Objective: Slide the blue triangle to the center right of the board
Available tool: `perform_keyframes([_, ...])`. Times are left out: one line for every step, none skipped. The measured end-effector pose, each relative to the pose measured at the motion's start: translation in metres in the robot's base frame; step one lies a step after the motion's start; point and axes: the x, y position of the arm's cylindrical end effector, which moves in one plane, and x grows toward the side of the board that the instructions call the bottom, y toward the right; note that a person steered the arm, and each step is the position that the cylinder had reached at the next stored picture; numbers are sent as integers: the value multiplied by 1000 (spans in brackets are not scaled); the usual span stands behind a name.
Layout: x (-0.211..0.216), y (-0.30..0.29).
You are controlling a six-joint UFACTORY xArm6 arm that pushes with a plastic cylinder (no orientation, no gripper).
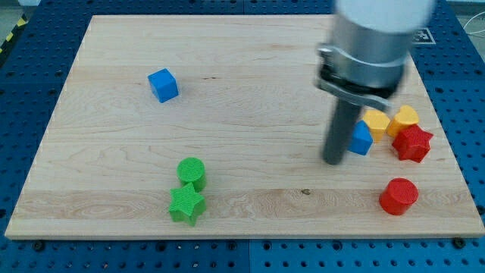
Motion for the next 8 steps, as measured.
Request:
perform_keyframes([9,52])
perform_keyframes([-12,53])
perform_keyframes([-15,32])
perform_keyframes([-26,-10])
perform_keyframes([-35,-9])
perform_keyframes([-45,-9])
perform_keyframes([-69,-12])
perform_keyframes([-101,-32])
